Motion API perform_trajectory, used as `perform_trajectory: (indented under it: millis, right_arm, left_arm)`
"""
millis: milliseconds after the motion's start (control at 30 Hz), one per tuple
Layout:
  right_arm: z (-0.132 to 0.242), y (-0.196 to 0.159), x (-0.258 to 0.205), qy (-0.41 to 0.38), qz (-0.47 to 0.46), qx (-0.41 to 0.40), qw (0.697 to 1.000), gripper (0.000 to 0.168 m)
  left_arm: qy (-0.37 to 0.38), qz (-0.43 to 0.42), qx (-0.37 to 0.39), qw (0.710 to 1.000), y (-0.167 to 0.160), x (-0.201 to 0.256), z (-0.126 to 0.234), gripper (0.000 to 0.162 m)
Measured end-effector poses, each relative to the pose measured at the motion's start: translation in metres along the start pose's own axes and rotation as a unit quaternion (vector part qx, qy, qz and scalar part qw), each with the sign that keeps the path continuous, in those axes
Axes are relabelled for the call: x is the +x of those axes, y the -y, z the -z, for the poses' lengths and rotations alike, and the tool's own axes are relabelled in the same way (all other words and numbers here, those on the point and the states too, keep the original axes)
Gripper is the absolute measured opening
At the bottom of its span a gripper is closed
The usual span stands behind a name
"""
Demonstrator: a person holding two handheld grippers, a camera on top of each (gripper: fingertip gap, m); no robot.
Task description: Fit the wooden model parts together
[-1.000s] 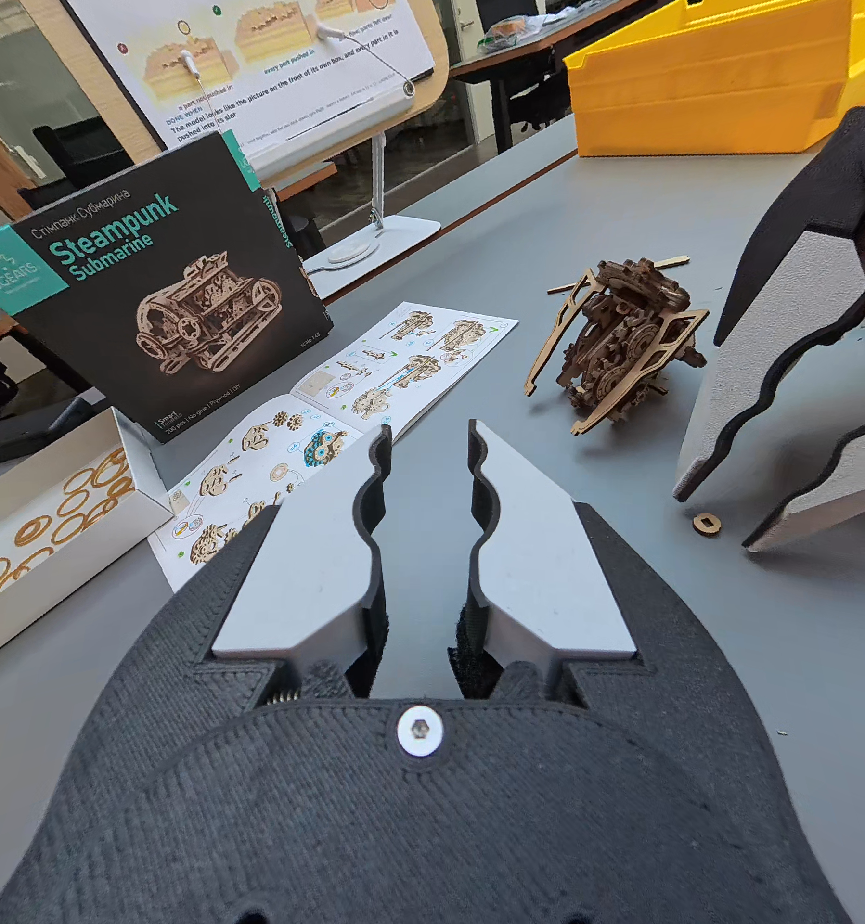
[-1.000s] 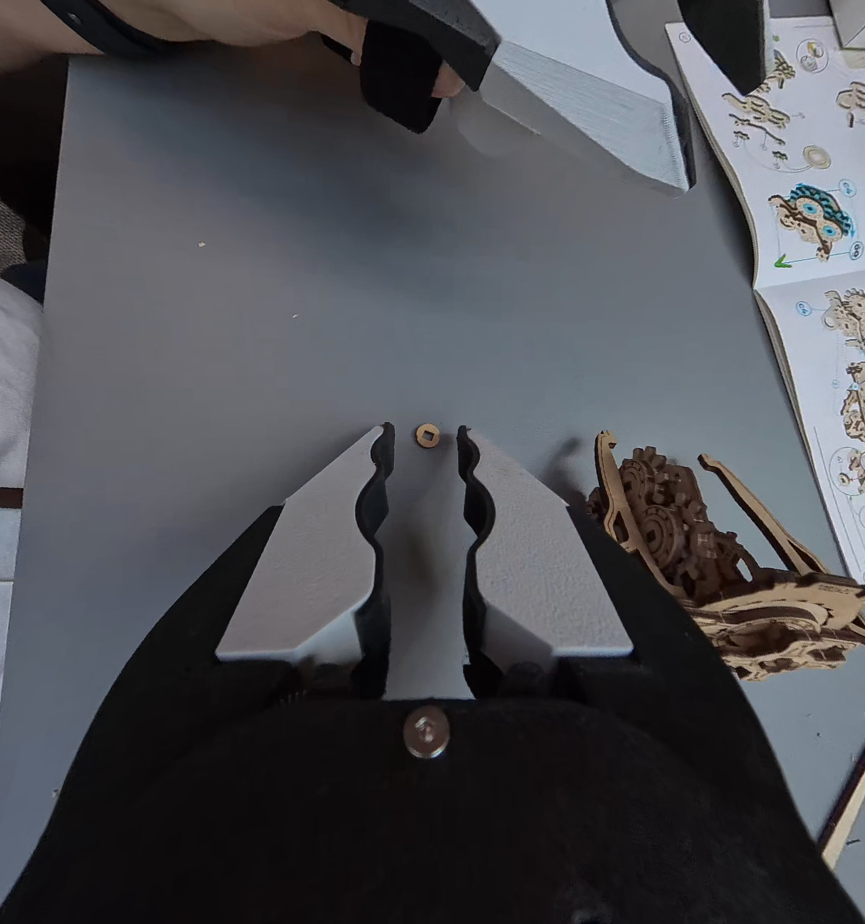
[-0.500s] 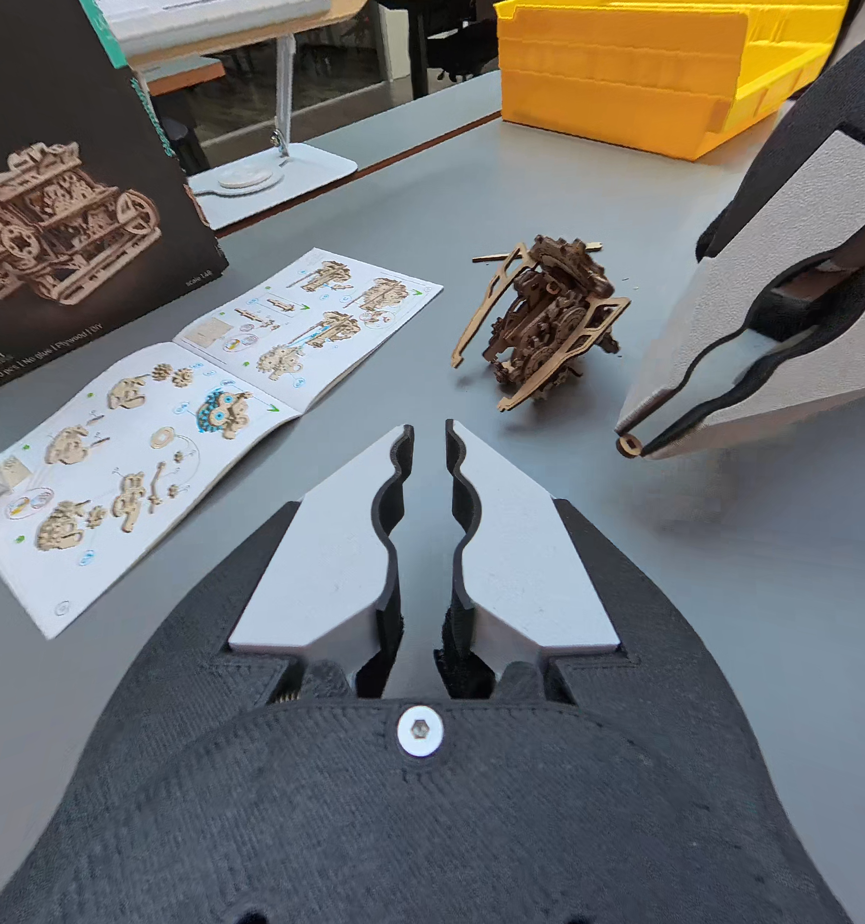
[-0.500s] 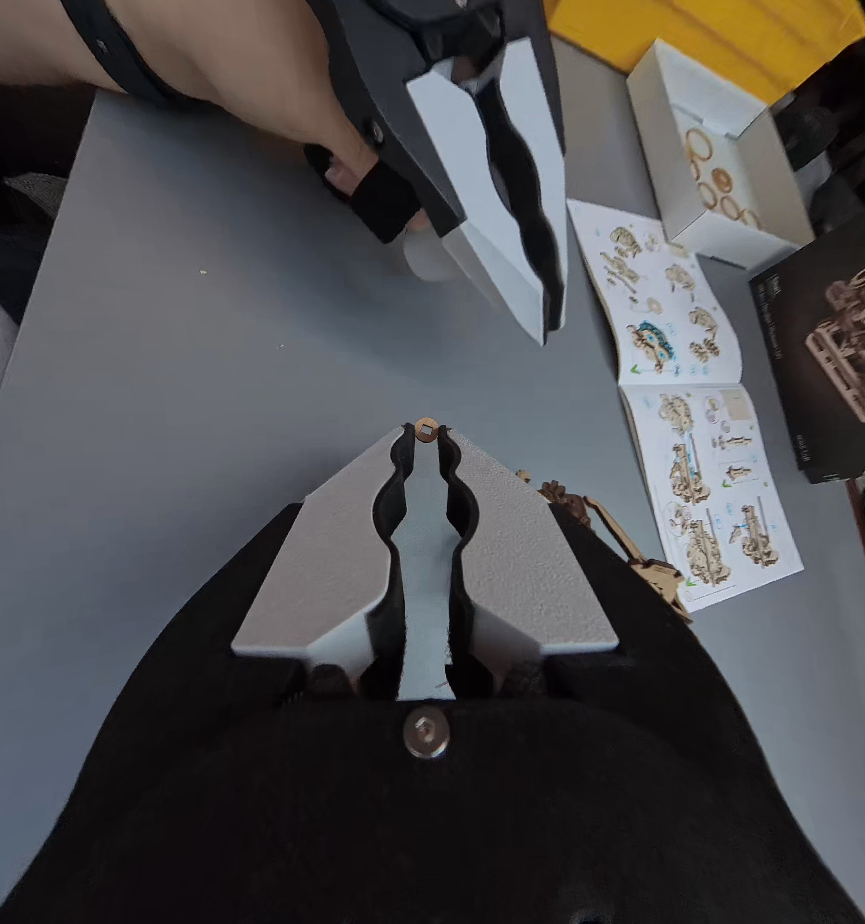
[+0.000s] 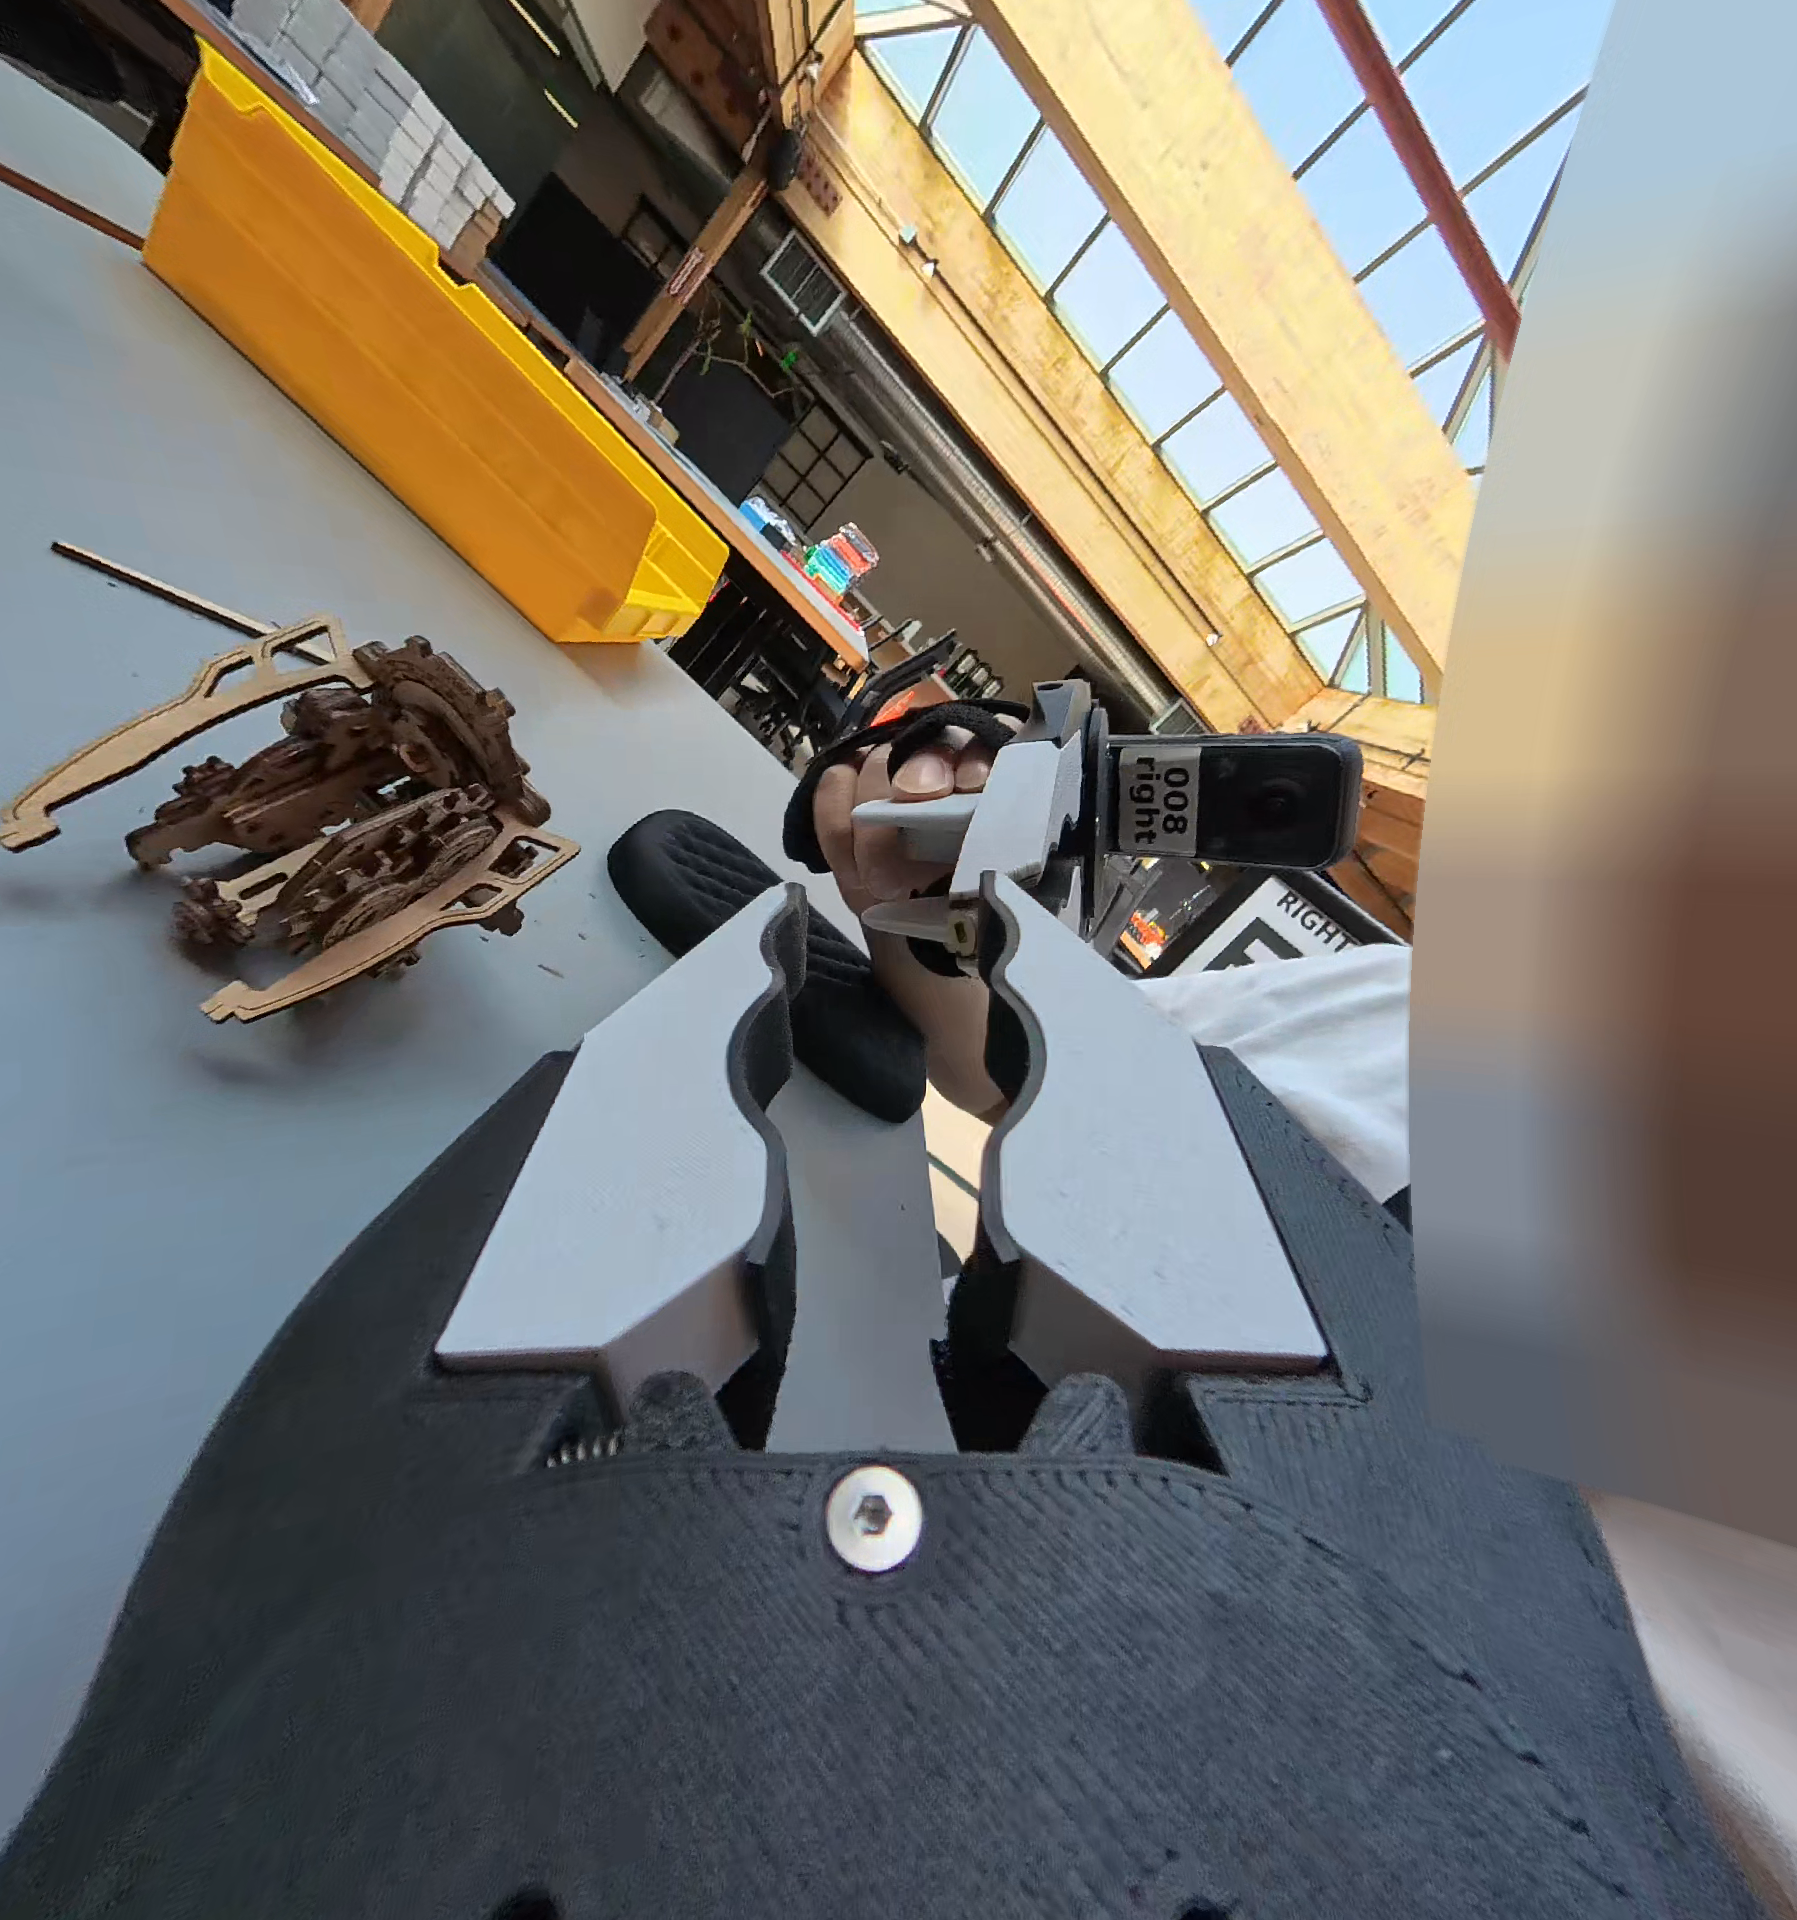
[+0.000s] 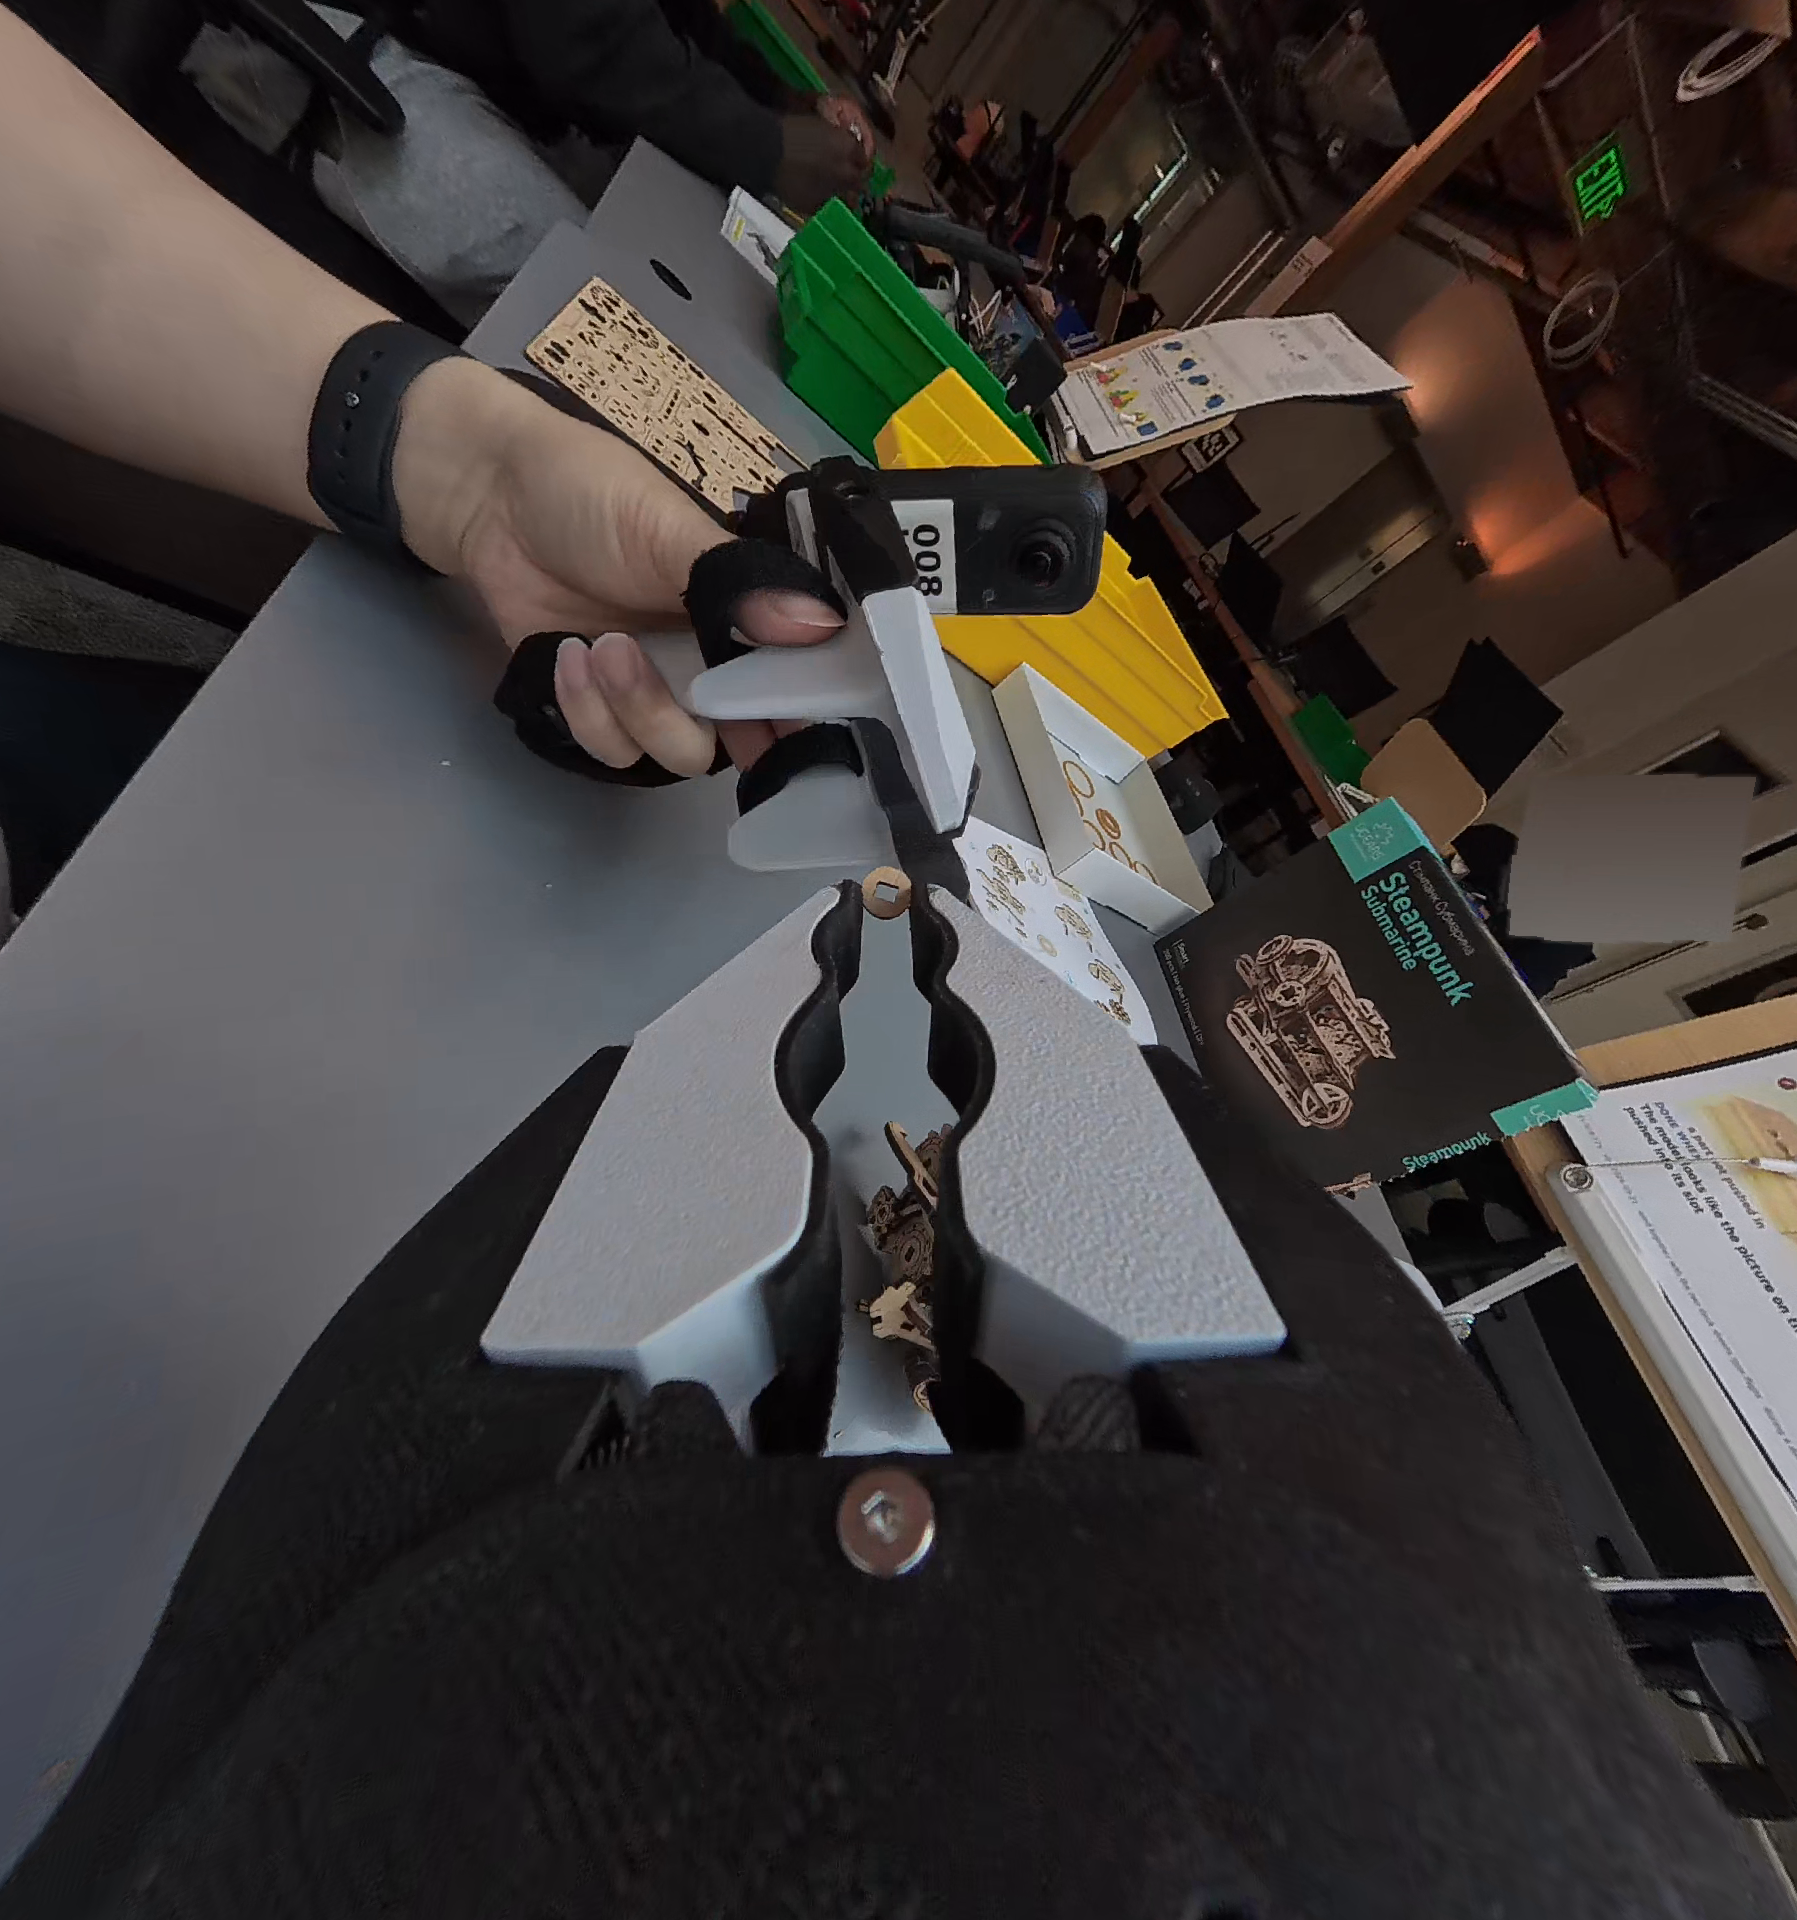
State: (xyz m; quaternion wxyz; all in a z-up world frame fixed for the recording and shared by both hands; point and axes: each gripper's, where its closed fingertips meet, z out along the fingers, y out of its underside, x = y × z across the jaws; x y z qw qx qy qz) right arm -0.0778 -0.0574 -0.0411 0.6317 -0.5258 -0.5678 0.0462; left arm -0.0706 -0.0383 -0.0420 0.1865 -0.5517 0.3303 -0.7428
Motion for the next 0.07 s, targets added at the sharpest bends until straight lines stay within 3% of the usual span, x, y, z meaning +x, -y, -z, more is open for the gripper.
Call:
perform_trajectory:
  millis: [67]
  right_arm:
    - [0.0050,0.0066,0.0004,-0.007,-0.003,0.017,1.000,0.008]
  left_arm:
    - [-0.035,0.011,0.017,0.999,0.0020,0.0112,-0.0004,0.031]
